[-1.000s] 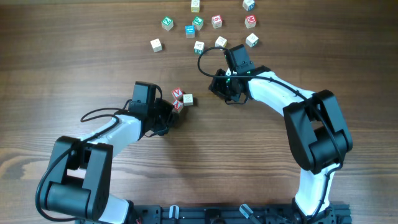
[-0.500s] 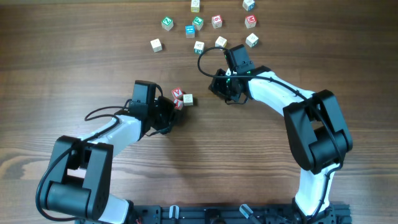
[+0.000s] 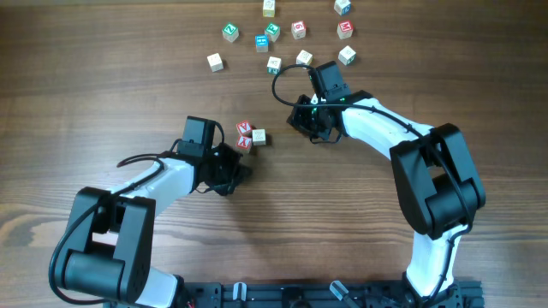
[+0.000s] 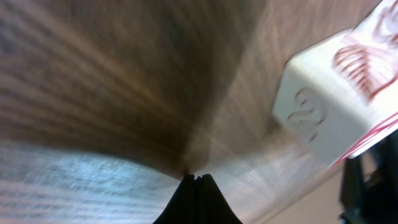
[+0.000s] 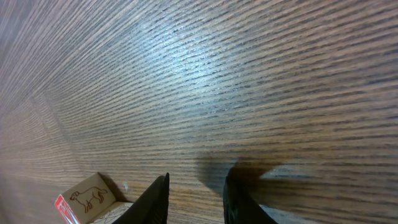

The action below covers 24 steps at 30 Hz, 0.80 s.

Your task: Form a circle

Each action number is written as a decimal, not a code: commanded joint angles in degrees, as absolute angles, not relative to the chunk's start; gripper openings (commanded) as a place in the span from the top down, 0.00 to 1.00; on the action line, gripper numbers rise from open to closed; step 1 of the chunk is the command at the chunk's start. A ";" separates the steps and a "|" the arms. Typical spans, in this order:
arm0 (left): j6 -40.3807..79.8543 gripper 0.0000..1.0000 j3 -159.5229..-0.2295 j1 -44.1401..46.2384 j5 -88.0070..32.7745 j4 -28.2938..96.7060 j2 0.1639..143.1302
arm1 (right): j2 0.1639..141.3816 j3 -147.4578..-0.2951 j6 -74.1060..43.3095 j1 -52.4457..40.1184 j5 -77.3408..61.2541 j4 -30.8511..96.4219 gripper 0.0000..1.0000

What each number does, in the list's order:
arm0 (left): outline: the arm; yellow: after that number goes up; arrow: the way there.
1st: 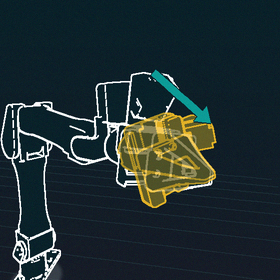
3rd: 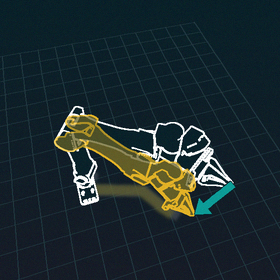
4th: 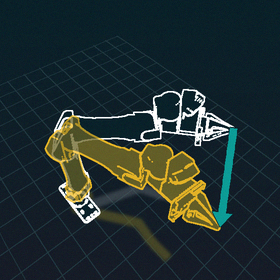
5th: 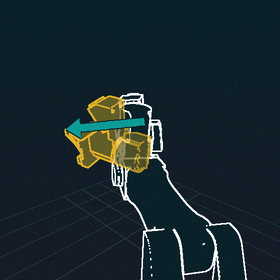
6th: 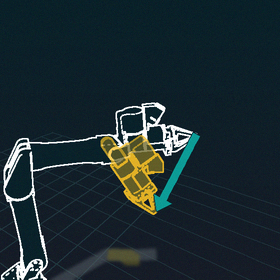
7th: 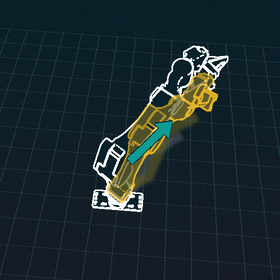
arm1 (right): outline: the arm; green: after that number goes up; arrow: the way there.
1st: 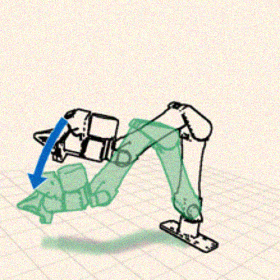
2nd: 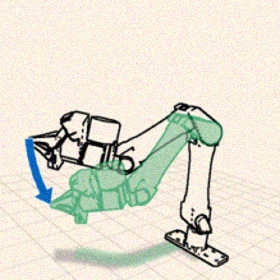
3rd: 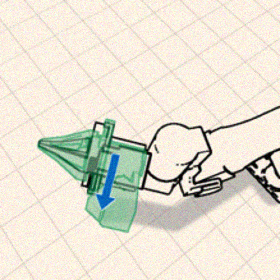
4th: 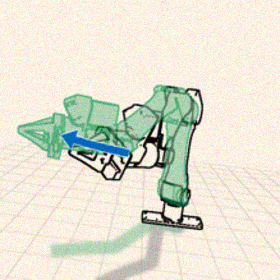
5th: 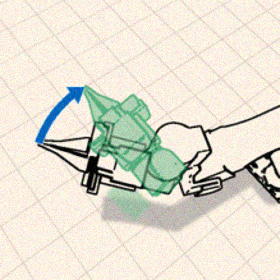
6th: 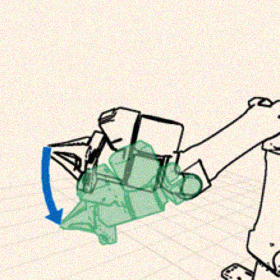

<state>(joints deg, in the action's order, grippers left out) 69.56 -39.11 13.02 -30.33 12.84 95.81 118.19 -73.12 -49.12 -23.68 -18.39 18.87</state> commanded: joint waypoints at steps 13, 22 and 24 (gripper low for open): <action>55.70 0.96 -38.52 12.99 -8.12 18.94 91.31 | 119.37 -71.77 -47.99 -23.18 -15.77 20.64 0.75; 55.94 0.96 -38.50 12.99 8.78 18.94 90.85 | 119.37 -71.77 -48.01 -23.24 -21.52 20.60 0.96; 55.92 0.96 -38.50 12.99 10.70 18.90 90.85 | 119.37 -71.77 -48.03 -23.49 -21.96 20.36 0.96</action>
<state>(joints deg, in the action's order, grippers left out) 56.82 -39.40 13.10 1.69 18.02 90.04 118.19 -72.55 -48.29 -23.14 -19.88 20.23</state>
